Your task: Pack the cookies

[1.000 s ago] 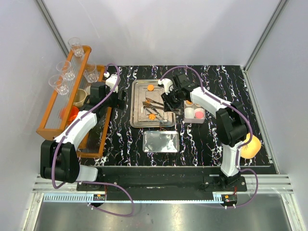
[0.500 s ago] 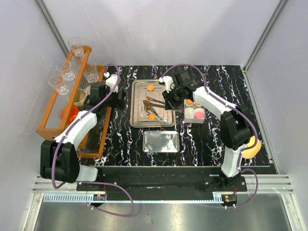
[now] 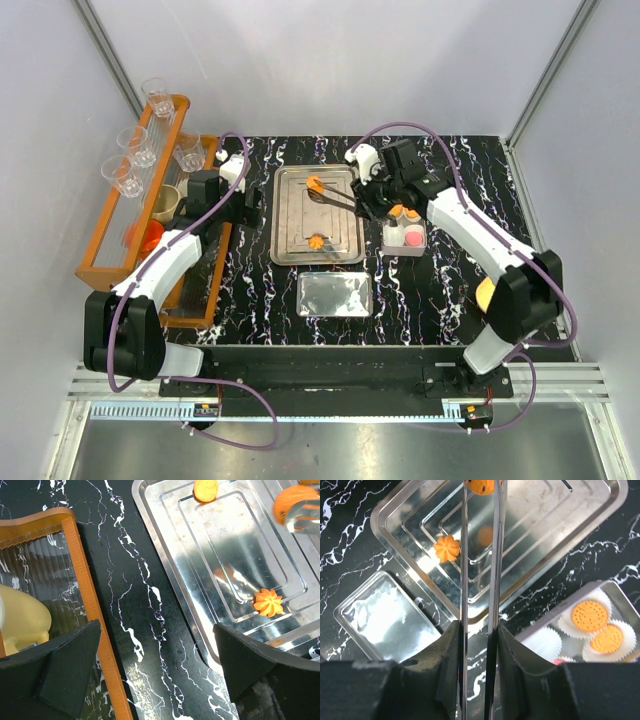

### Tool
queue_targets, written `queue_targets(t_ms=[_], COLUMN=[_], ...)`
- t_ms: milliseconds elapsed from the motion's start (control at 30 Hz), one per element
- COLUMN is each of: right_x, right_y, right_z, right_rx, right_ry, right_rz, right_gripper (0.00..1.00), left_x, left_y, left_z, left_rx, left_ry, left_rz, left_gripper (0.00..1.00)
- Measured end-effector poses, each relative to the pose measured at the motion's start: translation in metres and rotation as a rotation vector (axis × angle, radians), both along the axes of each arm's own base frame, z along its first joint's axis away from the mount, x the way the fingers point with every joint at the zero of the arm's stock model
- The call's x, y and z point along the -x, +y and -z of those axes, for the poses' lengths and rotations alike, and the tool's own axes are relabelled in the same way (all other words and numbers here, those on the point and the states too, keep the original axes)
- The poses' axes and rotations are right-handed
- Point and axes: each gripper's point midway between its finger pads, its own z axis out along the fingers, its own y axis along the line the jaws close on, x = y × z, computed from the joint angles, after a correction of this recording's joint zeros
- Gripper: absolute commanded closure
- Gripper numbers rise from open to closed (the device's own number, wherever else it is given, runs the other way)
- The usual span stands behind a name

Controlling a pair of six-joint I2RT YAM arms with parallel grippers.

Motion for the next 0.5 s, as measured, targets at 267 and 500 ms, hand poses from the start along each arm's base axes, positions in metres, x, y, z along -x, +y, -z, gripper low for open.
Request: queue_targets(t_ms=[267, 500], right_x=[0.018, 0.023], right_y=[-0.05, -0.119], right_z=[-0.021, -0.024], right_rx=[0.018, 0.037], right_ry=[-0.051, -0.07], right_rz=[0.095, 0.241], right_gripper=[0.84, 0.84], left_x=[0.0, 0.0], left_y=[0.0, 0.0], left_z=[0.0, 0.0], left_rx=[0.0, 0.0], left_ry=[0.0, 0.001], left_rz=[0.001, 0.001], left_gripper=[0.01, 0.01])
